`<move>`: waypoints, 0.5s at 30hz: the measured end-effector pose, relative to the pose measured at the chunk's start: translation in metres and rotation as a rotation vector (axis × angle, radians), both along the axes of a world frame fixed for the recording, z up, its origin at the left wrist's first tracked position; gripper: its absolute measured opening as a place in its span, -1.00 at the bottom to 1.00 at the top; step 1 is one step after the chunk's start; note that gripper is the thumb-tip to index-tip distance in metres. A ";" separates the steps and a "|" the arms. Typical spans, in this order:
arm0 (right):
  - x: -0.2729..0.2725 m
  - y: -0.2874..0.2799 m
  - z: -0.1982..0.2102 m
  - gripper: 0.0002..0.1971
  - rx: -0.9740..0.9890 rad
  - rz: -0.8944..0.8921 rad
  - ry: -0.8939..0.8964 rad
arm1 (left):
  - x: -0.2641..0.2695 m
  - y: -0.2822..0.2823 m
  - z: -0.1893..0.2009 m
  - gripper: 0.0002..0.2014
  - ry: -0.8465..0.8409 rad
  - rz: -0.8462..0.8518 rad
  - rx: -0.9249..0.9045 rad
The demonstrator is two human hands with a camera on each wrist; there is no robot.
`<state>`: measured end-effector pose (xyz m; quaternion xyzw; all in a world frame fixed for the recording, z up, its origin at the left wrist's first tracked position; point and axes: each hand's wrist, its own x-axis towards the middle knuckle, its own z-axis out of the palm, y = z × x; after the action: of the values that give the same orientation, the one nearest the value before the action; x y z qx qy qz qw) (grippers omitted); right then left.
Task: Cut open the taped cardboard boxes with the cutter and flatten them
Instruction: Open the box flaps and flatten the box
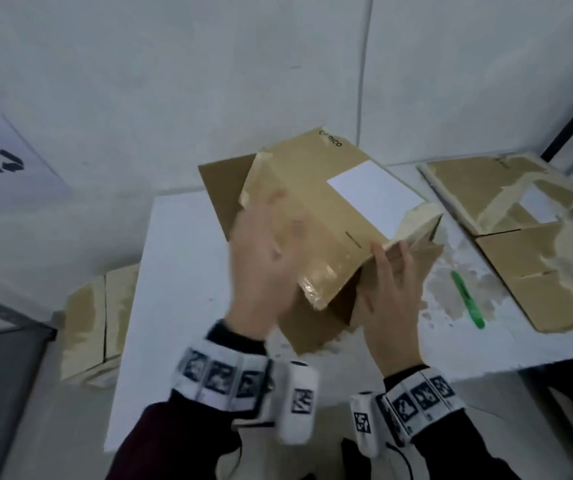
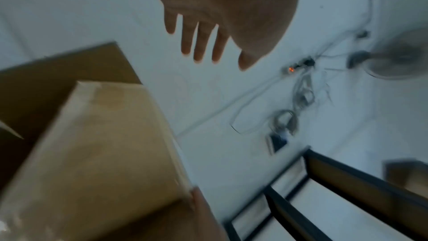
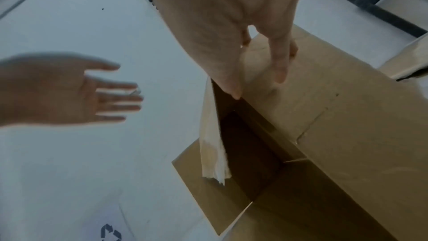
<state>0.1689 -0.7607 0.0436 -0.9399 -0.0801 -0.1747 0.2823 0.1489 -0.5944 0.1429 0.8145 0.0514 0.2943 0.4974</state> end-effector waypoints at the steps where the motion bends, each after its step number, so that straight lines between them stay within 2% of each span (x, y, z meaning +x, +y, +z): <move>1: -0.002 0.001 0.002 -0.41 -0.062 -0.022 0.022 | 0.001 -0.020 -0.003 -0.58 0.038 -0.136 0.080; 3: -0.005 -0.001 0.008 -0.49 -0.138 0.000 0.036 | 0.013 -0.054 -0.013 -0.49 0.170 -0.342 0.183; 5: -0.013 -0.012 0.012 -0.57 0.003 0.100 -0.001 | 0.027 -0.075 -0.032 -0.42 0.301 -0.397 0.307; 7: -0.023 -0.031 0.027 -0.62 0.259 0.125 0.039 | 0.035 -0.081 -0.050 -0.38 0.372 -0.294 0.550; 9: -0.027 -0.062 0.047 -0.74 0.456 0.077 0.146 | 0.035 -0.077 -0.057 -0.42 0.386 -0.159 0.690; 11: -0.018 -0.099 0.064 -0.79 0.715 0.032 0.259 | 0.036 -0.069 -0.058 -0.49 0.320 -0.127 0.713; 13: 0.012 -0.131 0.067 -0.79 0.877 -0.028 0.393 | 0.039 -0.058 -0.057 -0.49 0.276 -0.268 0.611; 15: 0.051 -0.146 0.050 -0.74 0.911 -0.095 0.588 | 0.039 -0.043 -0.053 -0.36 0.364 -0.466 0.550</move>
<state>0.2199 -0.9068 0.0935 -0.7343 0.1286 0.0658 0.6632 0.1879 -0.6370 0.0901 0.9459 -0.1280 0.0272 0.2969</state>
